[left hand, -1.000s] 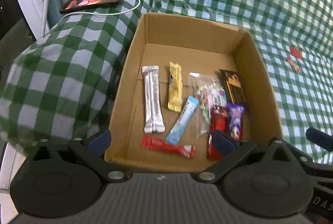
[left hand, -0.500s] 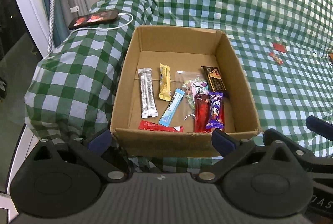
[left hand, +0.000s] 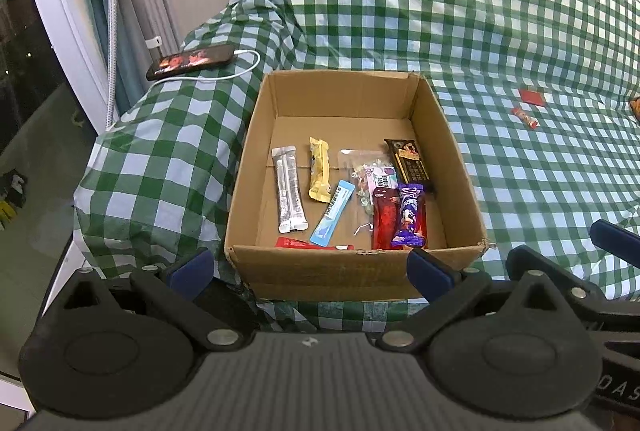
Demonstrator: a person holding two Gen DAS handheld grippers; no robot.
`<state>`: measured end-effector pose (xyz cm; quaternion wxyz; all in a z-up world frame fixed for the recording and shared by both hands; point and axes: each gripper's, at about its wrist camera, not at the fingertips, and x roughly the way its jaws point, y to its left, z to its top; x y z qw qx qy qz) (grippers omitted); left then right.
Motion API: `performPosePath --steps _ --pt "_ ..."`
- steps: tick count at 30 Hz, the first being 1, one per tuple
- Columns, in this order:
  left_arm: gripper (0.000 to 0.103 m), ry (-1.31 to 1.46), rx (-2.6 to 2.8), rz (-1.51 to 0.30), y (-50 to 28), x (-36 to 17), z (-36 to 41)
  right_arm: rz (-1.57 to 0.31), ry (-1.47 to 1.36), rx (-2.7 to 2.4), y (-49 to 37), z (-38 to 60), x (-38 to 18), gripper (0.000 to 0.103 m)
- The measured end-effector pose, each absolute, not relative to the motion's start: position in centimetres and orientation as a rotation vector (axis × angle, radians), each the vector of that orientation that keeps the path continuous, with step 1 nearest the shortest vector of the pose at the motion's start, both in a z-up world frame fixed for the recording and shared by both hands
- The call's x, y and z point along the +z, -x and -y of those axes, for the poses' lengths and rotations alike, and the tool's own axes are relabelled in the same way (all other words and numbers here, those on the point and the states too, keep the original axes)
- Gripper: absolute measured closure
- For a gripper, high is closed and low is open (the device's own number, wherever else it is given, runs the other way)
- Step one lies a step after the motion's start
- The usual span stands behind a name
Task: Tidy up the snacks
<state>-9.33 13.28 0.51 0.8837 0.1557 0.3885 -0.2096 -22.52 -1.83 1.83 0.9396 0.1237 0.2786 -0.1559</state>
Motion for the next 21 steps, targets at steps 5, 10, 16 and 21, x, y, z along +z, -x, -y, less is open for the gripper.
performPosePath --steps 5,10,16,21 --pt "0.0 -0.353 -0.446 -0.791 10.2 0.7 -12.4 -0.549 -0.268 -0.32 23.5 2.2 1.9 0.006" --pt "0.0 -0.408 -0.479 -0.795 10.7 0.7 -9.9 -0.518 -0.293 -0.361 24.8 3.9 1.9 0.005" --pt "0.0 -0.427 -0.57 -0.875 10.2 0.3 -3.9 -0.508 -0.308 -0.502 27.2 8.9 0.8 0.003" --pt "0.0 -0.401 -0.65 -0.958 8.7 -0.7 4.4 -0.515 -0.358 -0.668 30.1 15.8 -0.6 0.002"
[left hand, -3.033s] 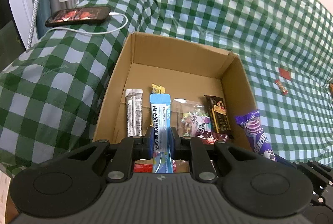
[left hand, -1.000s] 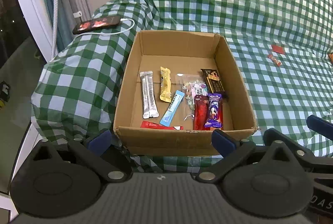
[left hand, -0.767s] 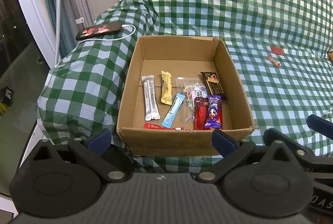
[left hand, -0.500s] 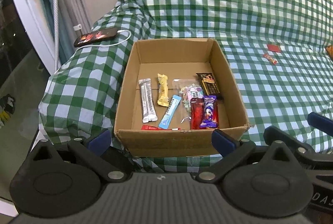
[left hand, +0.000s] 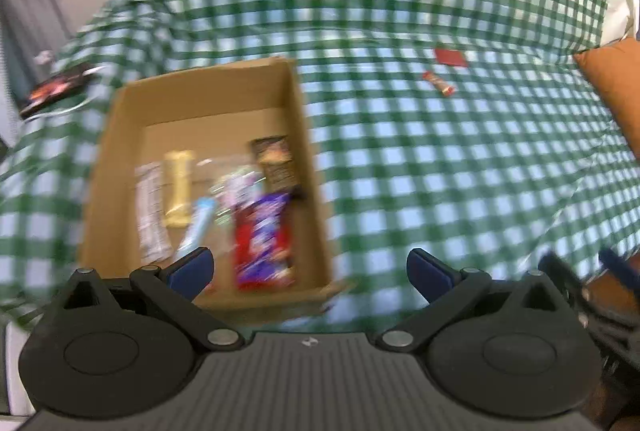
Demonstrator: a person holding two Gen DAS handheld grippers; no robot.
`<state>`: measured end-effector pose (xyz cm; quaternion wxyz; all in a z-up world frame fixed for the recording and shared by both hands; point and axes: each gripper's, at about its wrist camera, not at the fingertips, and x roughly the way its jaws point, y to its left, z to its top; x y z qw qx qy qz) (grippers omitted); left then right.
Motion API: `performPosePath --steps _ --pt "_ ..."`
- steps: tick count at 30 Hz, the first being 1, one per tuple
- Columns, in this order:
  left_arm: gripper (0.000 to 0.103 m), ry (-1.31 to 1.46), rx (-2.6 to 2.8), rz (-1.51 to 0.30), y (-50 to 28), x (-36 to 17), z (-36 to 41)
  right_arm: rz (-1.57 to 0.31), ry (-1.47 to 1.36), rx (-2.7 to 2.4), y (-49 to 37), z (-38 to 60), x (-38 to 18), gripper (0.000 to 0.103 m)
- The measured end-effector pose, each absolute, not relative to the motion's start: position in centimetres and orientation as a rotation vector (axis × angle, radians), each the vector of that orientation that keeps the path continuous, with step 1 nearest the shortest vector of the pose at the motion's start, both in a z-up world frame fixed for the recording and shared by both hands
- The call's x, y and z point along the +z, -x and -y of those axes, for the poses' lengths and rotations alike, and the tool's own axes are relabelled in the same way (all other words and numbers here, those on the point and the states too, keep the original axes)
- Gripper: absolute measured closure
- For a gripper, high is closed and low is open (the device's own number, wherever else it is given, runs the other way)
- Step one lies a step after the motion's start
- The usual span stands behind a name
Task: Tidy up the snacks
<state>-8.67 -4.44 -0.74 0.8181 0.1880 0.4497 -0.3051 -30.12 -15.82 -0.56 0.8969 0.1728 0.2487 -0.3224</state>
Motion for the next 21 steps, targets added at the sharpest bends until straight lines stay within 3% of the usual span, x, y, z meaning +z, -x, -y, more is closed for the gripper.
performPosePath --steps 12,21 --pt "0.0 -0.35 -0.668 -1.14 -1.2 -7.9 31.4 -0.534 -0.368 -0.882 29.4 34.7 -6.2 0.002" --pt "0.0 -0.359 -0.612 -1.212 -7.6 -18.5 47.7 -0.548 -0.355 -0.932 24.7 48.7 -11.9 0.002"
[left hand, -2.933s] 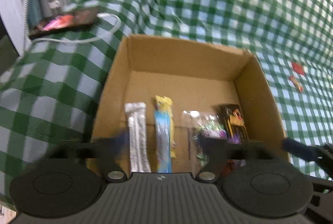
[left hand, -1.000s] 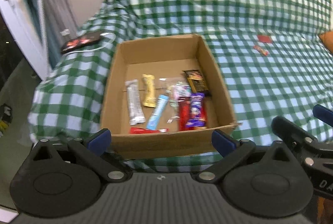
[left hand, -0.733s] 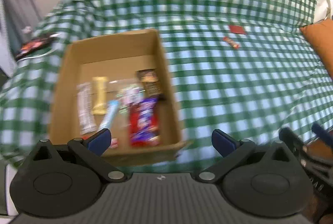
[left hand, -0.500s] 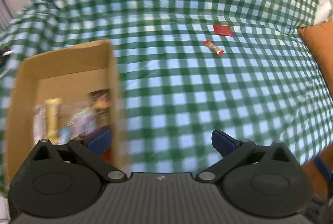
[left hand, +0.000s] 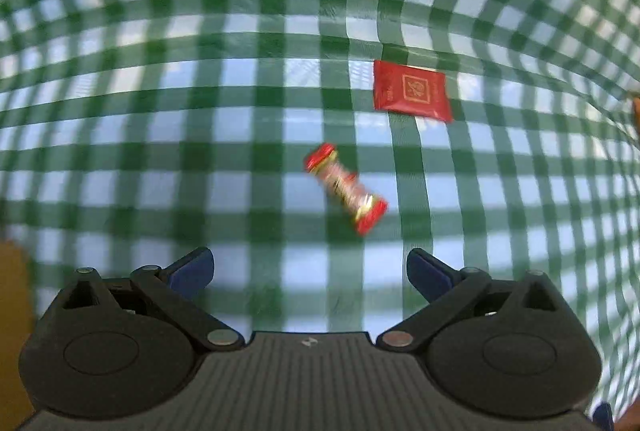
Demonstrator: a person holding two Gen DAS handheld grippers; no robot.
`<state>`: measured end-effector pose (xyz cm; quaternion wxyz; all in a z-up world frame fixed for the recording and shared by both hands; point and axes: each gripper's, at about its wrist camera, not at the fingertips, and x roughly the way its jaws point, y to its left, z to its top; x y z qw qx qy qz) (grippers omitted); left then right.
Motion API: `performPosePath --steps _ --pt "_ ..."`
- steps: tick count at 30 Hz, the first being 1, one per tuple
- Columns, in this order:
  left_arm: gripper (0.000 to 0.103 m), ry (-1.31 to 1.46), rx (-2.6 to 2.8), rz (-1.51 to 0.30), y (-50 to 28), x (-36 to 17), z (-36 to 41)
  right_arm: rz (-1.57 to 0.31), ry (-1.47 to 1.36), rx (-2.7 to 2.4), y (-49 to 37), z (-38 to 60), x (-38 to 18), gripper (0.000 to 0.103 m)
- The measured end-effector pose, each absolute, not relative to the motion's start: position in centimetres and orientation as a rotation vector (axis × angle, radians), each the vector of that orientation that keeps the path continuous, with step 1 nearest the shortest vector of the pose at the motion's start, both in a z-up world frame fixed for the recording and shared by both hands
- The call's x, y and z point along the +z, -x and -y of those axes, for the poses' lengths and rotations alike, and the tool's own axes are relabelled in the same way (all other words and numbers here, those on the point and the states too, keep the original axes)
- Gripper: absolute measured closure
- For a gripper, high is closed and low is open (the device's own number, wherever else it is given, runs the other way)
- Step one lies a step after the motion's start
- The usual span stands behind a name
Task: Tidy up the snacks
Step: 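Grasp the red sachet with the right tool while the left tool grasps the red-wrapped candy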
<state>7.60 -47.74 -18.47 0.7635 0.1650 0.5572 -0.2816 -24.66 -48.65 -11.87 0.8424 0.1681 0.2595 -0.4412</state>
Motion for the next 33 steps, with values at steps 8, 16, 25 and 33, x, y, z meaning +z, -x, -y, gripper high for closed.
performPosePath --steps 8,16,25,33 --pt "0.0 -0.444 -0.595 -1.226 -11.7 -23.8 51.2 -0.55 -0.372 -0.92 21.2 55.6 -15.6 0.002" --pt "0.0 -0.473 -0.643 -1.171 -15.2 -22.4 47.1 -0.507 -0.295 -0.744 12.7 59.3 -17.0 0.0" --pt "0.001 -0.489 -0.729 -1.23 -17.8 -23.3 48.3 -0.627 -0.307 -0.666 0.6 63.9 -20.4 0.0" --pt "0.084 -0.524 -0.81 -1.079 -16.0 -20.9 48.2 -0.61 -0.098 -0.654 -1.8 61.9 -21.4 0.038"
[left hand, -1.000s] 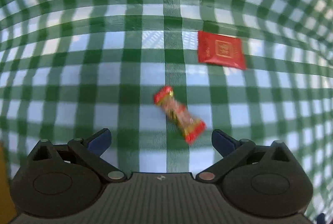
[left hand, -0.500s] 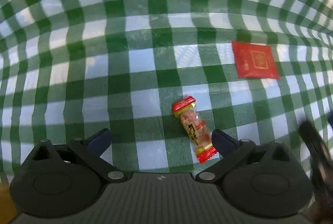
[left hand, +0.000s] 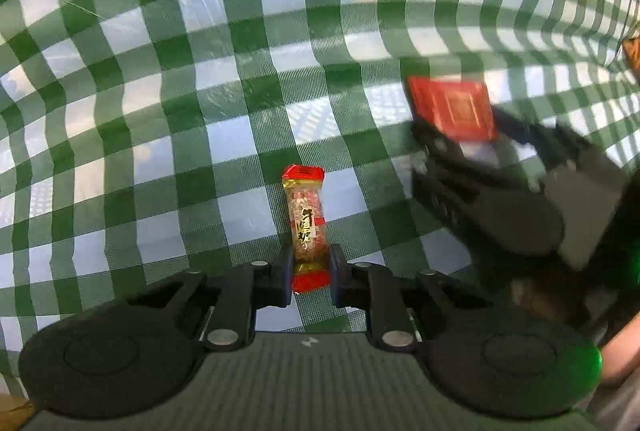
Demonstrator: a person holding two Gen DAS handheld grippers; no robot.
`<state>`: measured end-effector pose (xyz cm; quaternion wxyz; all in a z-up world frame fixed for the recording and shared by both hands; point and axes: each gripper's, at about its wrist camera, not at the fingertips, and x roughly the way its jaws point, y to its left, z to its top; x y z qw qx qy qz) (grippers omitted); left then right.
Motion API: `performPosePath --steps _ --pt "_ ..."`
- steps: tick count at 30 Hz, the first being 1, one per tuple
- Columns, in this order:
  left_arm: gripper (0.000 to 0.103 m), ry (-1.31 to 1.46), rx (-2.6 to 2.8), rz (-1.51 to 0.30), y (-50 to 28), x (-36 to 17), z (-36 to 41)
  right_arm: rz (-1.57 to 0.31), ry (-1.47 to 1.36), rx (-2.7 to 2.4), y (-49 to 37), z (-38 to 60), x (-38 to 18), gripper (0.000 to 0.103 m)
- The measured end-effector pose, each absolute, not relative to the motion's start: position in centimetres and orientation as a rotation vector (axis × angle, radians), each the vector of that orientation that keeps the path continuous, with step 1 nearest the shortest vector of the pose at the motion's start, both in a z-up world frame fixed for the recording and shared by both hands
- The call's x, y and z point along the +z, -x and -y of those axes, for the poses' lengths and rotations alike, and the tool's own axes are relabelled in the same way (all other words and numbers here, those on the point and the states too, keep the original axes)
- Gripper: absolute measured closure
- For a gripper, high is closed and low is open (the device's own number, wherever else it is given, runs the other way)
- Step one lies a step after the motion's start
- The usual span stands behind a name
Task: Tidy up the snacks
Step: 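Grasp the red sachet with the right tool while the left tool grasps the red-wrapped candy, then carry the red sachet and red-wrapped candy over the box with both tools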
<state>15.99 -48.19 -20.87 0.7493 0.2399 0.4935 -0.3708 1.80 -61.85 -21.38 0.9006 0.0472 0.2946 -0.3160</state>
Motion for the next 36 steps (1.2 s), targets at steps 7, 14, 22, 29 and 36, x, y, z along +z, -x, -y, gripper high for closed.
performPosePath --steps 7,14,22,29,36 --pt "0.085 -0.455 -0.836 -1.064 -12.9 -16.9 42.7 -0.534 -0.172 -0.713 4.0 58.0 -17.8 0.04" --pt "0.085 -0.417 -0.877 -1.029 -6.1 -10.1 31.3 -0.495 -0.234 -0.702 12.4 47.0 -11.3 0.039" --pt "0.085 -0.386 -0.873 -0.982 1.5 -2.3 15.1 -0.482 -0.277 -0.565 19.2 29.9 -4.1 0.039" --pt "0.085 -0.421 -0.71 -0.998 5.2 -0.9 2.7 -0.531 -0.286 -0.448 22.0 16.2 -1.1 0.039" --pt "0.084 -0.412 -0.611 -0.94 7.8 -0.3 -8.3 -0.552 -0.181 -0.356 23.4 6.2 0.5 0.039"
